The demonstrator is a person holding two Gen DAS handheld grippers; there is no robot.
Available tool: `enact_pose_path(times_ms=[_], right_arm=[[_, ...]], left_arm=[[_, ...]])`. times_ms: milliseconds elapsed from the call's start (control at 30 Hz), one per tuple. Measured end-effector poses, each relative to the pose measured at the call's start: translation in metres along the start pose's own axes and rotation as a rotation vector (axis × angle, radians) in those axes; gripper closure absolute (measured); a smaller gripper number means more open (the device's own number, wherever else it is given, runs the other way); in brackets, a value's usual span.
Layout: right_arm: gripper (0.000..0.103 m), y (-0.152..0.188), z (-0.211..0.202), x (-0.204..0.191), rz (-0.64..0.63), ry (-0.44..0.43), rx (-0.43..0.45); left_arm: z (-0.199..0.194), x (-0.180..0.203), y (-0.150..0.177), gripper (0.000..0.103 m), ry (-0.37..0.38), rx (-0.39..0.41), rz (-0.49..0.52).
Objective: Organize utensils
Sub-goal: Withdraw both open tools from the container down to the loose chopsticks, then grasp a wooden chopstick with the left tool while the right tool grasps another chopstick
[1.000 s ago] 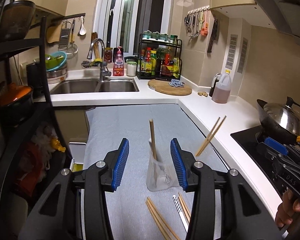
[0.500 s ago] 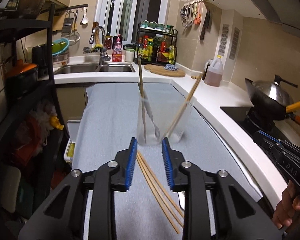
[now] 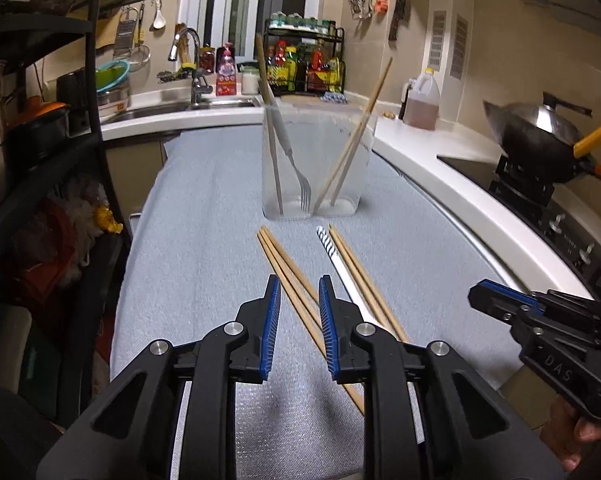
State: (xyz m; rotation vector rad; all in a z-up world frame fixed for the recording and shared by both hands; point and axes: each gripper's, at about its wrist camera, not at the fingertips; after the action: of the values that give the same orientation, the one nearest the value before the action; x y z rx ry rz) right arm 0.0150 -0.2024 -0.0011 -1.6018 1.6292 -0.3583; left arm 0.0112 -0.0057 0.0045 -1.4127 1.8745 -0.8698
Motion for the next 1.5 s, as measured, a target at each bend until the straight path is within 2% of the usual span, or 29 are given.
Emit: enact_pose_path(times_ms=[133,267,433,733,967,1033,1067,1167,1200,1500], right_arm=[[0.091,0.011,0.028,-0.004,-0.004,0.002,-0.086],[0.082,0.021,0.046,-0.008,-0.024,0.026,-0.123],[0.082,0.029,0.054,-0.008,-0.041,0.064,-0.127],[0.082,0.034,0.051,-0.006,-0.041,0.068,-0.120],[0.085,0.036,0.051,-0.006,-0.064,0.086,-0.130],[0.089,0.037,0.051,-0.008,-0.076,0.098,-0.128],[0.097,0.037,0.051,-0.008,-0.077,0.096,-0.130],[0.097,0.037,0.050,-0.007,-0.077,0.104,-0.132],[0.097,0.037,0.049,-0.006,-0.073,0.111,-0.130],[0.097,0.037,0.035,0.022,-0.002,0.180,-0.099]], left_arm=[[0.008,-0.005,0.008,0.083,0.022,-0.041,-0.032],[0.013,-0.011,0.014,0.083,0.030,-0.063,-0.052],[0.027,-0.010,0.023,0.083,0.071,-0.109,-0.074],[0.053,0.006,0.030,0.083,0.135,-0.192,-0.116],[0.060,0.018,0.031,0.083,0.130,-0.218,-0.086],[0.060,0.023,0.030,0.083,0.109,-0.223,-0.054],[0.059,0.024,0.030,0.083,0.106,-0.224,-0.050],[0.058,0.021,0.031,0.088,0.100,-0.227,-0.053],[0.058,0.018,0.031,0.093,0.094,-0.229,-0.055],[0.049,-0.004,0.039,0.095,0.042,-0.245,-0.091]])
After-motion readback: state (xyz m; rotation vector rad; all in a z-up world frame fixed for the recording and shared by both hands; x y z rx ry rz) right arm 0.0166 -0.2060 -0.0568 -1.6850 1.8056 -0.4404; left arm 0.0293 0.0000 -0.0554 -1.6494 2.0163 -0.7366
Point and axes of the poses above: each gripper's, at about its wrist camera, not at the fingertips, and z roughly the way its jaws point, x to its right, y to its underside, and after that the axes turned 13 degrees about z, right-handed
